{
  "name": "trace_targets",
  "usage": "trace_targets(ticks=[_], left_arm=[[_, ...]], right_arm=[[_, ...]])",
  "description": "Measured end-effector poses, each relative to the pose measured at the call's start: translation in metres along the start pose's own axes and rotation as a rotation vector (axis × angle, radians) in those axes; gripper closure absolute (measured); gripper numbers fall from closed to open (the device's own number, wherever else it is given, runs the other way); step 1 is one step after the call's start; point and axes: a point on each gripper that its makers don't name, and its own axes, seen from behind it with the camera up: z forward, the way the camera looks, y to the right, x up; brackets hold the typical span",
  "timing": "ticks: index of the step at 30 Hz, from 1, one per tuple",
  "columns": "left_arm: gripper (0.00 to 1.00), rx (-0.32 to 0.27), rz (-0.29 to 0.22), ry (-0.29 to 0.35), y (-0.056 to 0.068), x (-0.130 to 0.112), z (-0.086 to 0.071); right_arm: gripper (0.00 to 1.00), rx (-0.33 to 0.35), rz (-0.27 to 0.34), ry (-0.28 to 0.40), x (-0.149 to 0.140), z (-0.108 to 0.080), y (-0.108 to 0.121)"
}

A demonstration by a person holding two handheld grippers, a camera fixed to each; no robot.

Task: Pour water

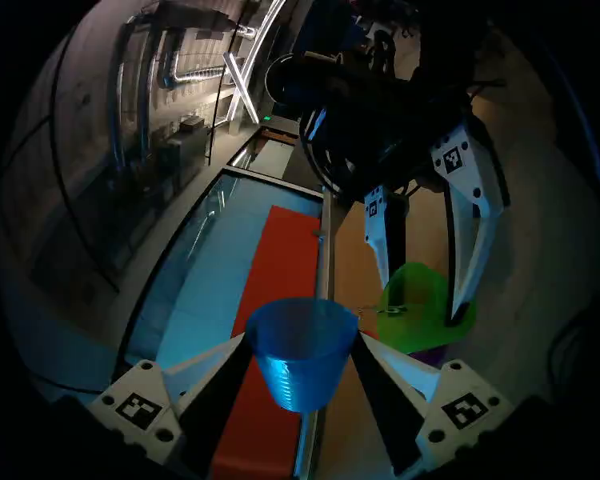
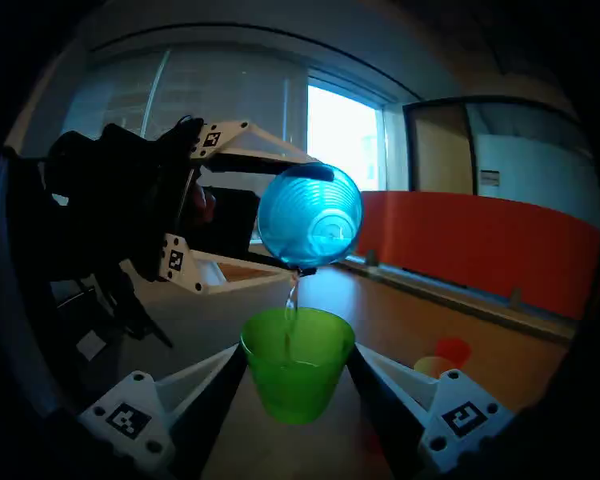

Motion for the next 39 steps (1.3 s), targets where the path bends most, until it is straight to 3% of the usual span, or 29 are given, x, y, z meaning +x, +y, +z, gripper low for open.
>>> trace_targets(ticks=[14,39], left_arm=[[0.15,0.005,0.039,0.0,-0.0038,0.0021,-0.0002],[0.15,-0.003,0.165,-0.013,-0.0001,0.0031,0.0023]], right_arm=[[0.09,0.001,0.001,0.006,0.0005,0.0017,-0.0004],[0.09,-0.003,0.005,0.006,-0.0026,0.0008,0.0006]])
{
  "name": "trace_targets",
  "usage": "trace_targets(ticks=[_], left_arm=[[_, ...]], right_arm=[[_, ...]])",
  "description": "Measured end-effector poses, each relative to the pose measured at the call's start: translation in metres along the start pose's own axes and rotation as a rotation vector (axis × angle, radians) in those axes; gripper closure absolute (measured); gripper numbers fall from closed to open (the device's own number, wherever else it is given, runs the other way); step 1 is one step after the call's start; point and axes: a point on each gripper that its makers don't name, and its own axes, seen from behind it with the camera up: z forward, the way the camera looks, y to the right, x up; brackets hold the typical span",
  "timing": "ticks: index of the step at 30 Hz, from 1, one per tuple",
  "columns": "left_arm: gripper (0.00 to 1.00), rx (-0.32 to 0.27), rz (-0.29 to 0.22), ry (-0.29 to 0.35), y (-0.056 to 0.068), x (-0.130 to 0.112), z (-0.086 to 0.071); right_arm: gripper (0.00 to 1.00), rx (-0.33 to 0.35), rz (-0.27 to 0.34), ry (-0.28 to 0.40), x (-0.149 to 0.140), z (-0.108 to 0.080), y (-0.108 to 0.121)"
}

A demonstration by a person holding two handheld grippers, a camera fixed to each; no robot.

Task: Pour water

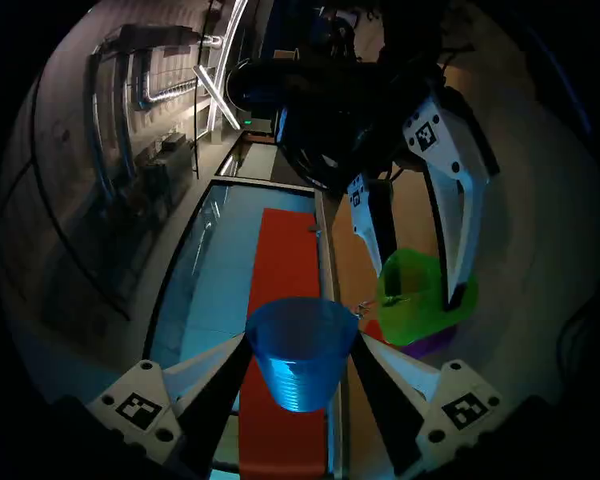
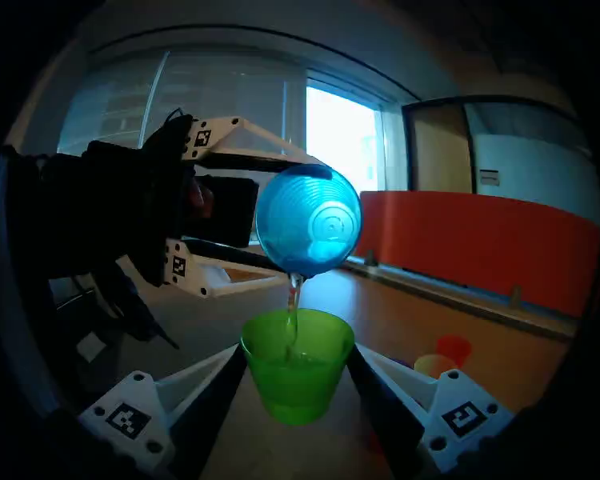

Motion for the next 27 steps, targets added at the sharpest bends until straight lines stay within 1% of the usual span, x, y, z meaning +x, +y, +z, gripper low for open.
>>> trace_targets(ticks=[6,15,20,24,27], left_arm=[[0.15,0.006,0.012,0.008,-0.002,0.004,0.001],[0.15,0.006,0.057,0.007,0.001,0.006,0.001],[0.15,0.012,0.066,0.008,0.001,0.007,-0.001],[0.15,0.017,0.096,0.006,0.001,0.008,-0.001],[0.15,0.017,0.108,0.007,0.003,0.011,-0.003]], right_arm=[[0.09,0.0,0.002,0.001,-0.002,0.0,0.001],[0.09,0.0,0.0,0.001,-0.002,0.001,0.0],[0.09,-0.002,0.0,0.0,-0.002,0.001,0.001],[0.09,-0.004,0.0,0.002,-0.003,0.001,0.002],[0.09,-0.004,0.001,0.002,-0.004,0.0,0.002]])
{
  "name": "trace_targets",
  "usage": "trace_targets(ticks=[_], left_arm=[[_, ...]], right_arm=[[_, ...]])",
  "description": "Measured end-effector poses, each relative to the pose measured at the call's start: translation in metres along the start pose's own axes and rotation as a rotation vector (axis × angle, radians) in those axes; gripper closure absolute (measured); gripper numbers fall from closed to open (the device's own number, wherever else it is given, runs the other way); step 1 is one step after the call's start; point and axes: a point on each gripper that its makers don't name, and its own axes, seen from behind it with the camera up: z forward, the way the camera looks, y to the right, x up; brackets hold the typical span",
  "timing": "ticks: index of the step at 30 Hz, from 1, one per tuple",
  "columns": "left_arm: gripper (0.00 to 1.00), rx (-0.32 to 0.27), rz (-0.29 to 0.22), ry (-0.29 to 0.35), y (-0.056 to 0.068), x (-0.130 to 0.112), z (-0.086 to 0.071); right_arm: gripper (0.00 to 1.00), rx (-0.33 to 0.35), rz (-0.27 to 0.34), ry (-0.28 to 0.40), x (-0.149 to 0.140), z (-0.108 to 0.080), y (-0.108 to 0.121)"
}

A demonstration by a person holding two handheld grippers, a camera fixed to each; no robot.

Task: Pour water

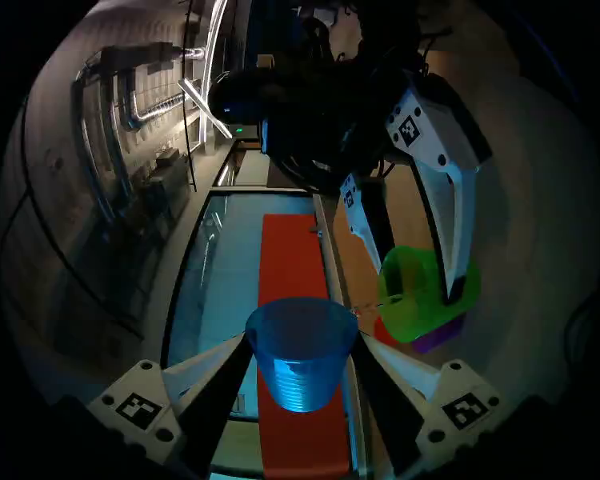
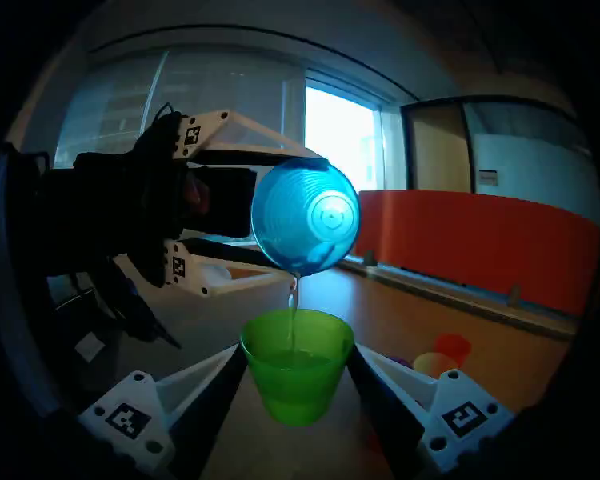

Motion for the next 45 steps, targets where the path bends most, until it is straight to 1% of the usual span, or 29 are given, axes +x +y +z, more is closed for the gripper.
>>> trace_targets(ticks=[3,12,24,29,32,36,41,45], left_arm=[[0.15,0.002,0.003,0.003,0.001,0.003,-0.001],[0.15,0.007,0.036,0.004,0.002,0.005,0.0],[0.15,0.01,0.026,0.007,-0.002,0.004,0.004],[0.15,0.012,0.002,0.008,-0.004,0.003,0.004],[0.15,0.013,-0.038,0.008,-0.003,0.002,0.004],[0.15,0.02,-0.116,0.012,-0.004,0.002,0.003],[0.15,0.029,-0.248,0.013,-0.006,-0.002,0.004],[0.15,0.034,-0.37,0.006,-0.006,-0.011,0.003]], right_arm=[[0.09,-0.001,0.001,0.001,0.0,0.0,0.001],[0.09,-0.003,0.002,0.005,0.002,-0.001,0.002],[0.09,-0.005,0.003,0.008,0.003,-0.002,0.002],[0.09,-0.008,0.001,0.009,0.003,-0.003,0.002],[0.09,-0.01,0.0,0.011,0.004,-0.003,0.002],[0.09,-0.014,-0.003,0.016,0.006,-0.005,0.004],[0.09,-0.019,-0.004,0.021,0.008,-0.006,0.005],[0.09,-0.023,-0.007,0.023,0.008,-0.007,0.006]])
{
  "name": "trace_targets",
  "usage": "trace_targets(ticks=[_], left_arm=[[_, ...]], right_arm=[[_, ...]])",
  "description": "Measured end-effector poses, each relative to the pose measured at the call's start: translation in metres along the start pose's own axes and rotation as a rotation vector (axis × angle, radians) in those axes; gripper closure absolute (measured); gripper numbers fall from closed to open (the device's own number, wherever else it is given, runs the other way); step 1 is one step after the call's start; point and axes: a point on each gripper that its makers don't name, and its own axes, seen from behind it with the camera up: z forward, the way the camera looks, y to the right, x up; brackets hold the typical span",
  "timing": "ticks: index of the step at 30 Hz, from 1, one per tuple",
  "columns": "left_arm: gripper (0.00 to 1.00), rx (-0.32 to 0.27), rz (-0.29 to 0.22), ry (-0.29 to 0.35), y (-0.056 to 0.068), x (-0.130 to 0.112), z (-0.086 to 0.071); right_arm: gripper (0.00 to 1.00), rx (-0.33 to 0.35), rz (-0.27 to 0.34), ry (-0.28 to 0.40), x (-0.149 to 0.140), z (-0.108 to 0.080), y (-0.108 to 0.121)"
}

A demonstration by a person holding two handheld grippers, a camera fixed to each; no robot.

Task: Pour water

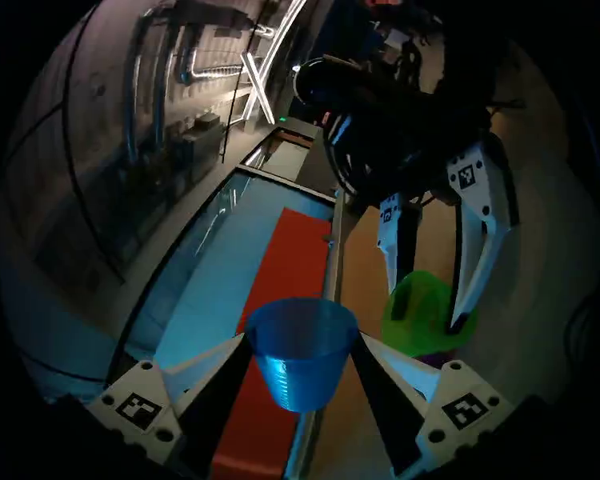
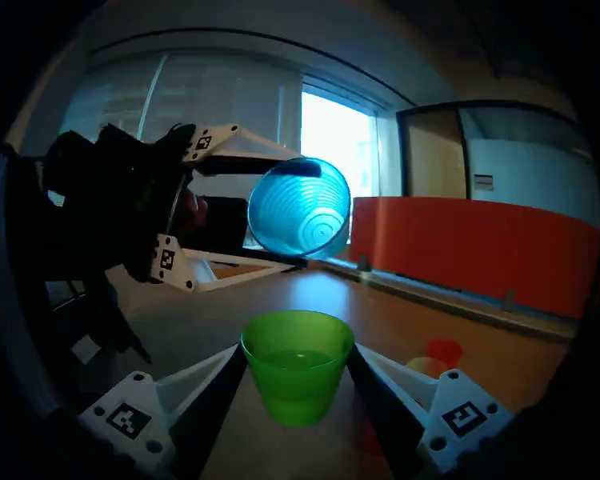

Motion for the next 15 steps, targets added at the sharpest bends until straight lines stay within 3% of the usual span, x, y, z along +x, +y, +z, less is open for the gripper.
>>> trace_targets(ticks=[15], left_arm=[[0.15,0.046,-0.509,-0.033,-0.013,-0.027,-0.006]], right_arm=[[0.09,-0.009,-0.004,0.018,0.006,-0.003,0.001]])
